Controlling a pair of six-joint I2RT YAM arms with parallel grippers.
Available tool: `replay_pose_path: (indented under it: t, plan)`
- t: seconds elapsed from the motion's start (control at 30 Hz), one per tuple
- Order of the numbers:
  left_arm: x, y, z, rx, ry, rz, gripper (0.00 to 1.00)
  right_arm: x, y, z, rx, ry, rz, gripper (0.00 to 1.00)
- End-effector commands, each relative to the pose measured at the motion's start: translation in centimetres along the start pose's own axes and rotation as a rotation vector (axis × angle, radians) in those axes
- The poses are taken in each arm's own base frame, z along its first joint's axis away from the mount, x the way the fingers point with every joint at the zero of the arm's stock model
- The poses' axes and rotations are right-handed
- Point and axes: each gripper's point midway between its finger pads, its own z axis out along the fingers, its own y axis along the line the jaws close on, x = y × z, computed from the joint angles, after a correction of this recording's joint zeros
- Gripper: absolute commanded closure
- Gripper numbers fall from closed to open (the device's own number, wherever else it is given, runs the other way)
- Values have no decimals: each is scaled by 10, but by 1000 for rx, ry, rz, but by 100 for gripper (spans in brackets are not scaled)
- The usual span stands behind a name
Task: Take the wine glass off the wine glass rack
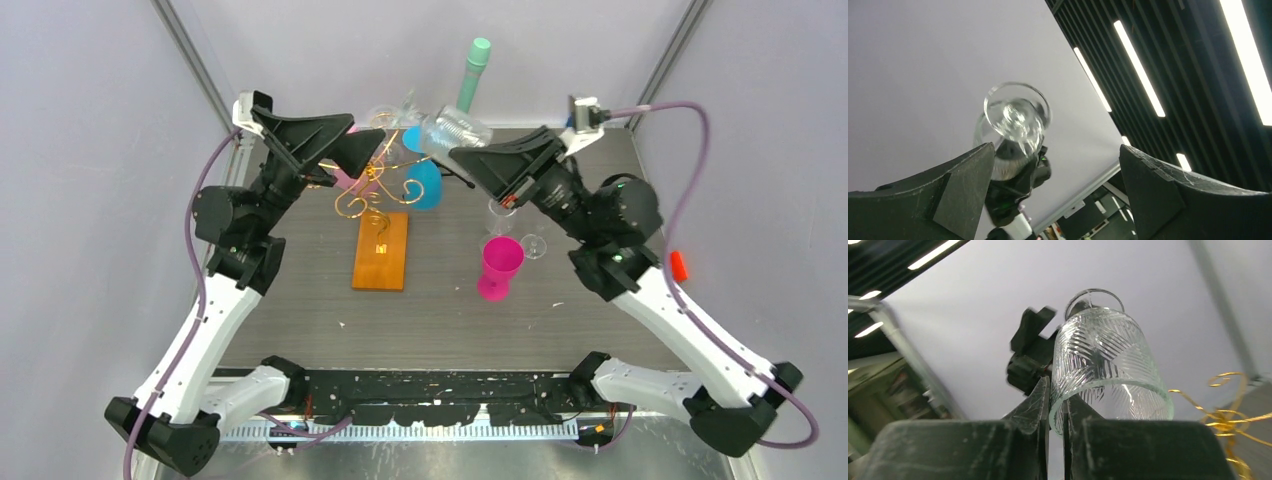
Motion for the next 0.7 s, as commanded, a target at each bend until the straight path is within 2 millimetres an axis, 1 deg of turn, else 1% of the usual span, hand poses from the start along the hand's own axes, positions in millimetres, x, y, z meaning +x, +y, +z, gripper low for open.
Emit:
replay_pose_path:
  t: [0.0,0.03,0.07,0.1,0.13,0.17,0.2,0.23,0.27,0.3,0.33,0.37,0.4,0.43,0.47,0.5,0.53,0.57,0.6,0.63,0.67]
  plan:
    - [11,-9,-11,8,29,199,2,-65,-27,-28,398,-130,-285,100]
    - [13,-9,-13,-6,40,241,2,-71,-48,-47,558,-122,-340,100]
    - [14,-8,-14,-20,51,294,2,-79,-54,-57,629,-120,-386,100]
    - [15,-7,-15,-38,63,370,2,-79,-76,-81,794,-97,-408,100]
    - [16,-10,-16,-54,76,434,2,-85,-78,-92,858,-91,-439,100]
    - [17,-13,-17,-71,88,508,2,-86,-94,-118,1005,-68,-464,100]
    - [16,-13,-19,-99,98,578,2,-92,-93,-129,1061,-72,-473,100]
    - [15,-14,-22,-127,107,639,2,-89,-102,-154,1183,-38,-494,100]
    - [14,-16,-25,-148,108,702,2,-92,-100,-164,1223,-31,-500,100]
    - [11,-16,-29,-183,103,748,2,-85,-104,-185,1299,26,-513,100]
    - [7,-14,-33,-216,91,794,2,-84,-103,-194,1325,42,-509,100]
    - [3,-13,-38,-245,75,830,2,-77,-103,-212,1375,96,-514,100]
    - [-2,-13,-42,-268,48,862,2,-75,-101,-220,1393,104,-502,100]
    - [-6,-15,-48,-286,21,894,2,-66,-102,-235,1436,166,-501,100]
    - [-12,-15,-52,-303,-6,926,2,-61,-102,-241,1454,185,-484,100]
    - [-18,-16,-56,-327,-39,959,2,-50,-103,-252,1478,254,-472,100]
    - [-23,-17,-60,-345,-67,981,2,-43,-106,-256,1492,288,-454,100]
    - [-27,-16,-64,-364,-90,998,2,-29,-107,-262,1492,369,-430,100]
    - [-31,-15,-67,-379,-114,1013,2,-9,-112,-265,1473,472,-405,100]
    - [-35,-15,-70,-391,-135,1025,2,0,-115,-267,1463,519,-392,100]
    - [-38,-14,-73,-402,-151,1032,2,17,-122,-271,1459,595,-369,100]
